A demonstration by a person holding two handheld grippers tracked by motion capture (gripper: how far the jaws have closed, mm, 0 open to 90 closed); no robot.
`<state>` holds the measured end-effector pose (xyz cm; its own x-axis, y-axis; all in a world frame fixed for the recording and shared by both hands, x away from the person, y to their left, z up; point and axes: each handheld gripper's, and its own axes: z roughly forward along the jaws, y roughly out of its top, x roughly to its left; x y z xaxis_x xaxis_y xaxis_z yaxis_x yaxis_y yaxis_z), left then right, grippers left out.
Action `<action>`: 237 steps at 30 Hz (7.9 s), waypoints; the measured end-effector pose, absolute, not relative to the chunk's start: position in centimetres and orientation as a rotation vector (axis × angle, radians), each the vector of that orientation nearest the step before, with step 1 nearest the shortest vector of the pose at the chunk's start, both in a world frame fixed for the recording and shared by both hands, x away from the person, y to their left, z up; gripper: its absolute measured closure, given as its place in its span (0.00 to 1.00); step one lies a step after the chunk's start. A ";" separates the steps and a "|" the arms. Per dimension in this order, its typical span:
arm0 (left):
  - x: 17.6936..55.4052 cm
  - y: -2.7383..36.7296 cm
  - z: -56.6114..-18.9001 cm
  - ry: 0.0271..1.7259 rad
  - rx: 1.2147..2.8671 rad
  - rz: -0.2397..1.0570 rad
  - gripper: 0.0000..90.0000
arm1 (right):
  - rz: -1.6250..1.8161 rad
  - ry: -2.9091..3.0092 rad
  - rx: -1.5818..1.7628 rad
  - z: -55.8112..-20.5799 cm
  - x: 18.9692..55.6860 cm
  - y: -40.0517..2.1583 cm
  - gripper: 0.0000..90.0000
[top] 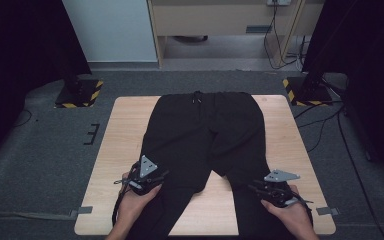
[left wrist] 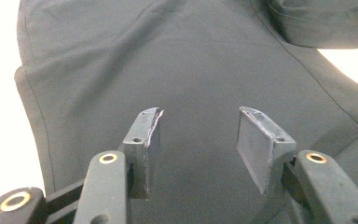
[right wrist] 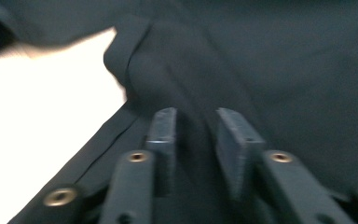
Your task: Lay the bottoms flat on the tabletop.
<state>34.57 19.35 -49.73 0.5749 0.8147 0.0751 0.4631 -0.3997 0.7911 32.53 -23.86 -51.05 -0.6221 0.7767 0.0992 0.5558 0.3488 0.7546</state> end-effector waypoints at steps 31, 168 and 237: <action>34.5 19.2 -49.8 1.013 2.043 0.584 0.54 | 1.002 2.194 1.350 -51.7 40.0 -26.6 0.85; 24.8 31.6 -47.1 1.031 2.064 0.473 0.49 | 1.021 2.236 1.246 -53.6 33.5 -22.6 0.38; 36.8 30.8 -50.5 1.211 2.114 0.534 0.07 | 0.988 2.085 1.418 -52.2 37.2 -31.2 0.16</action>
<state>36.79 30.76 -50.51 0.4938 0.8690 0.0330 0.6108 -0.3735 0.6982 37.21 -31.22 -52.25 -0.3846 0.9222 0.0411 0.6159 0.2232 0.7555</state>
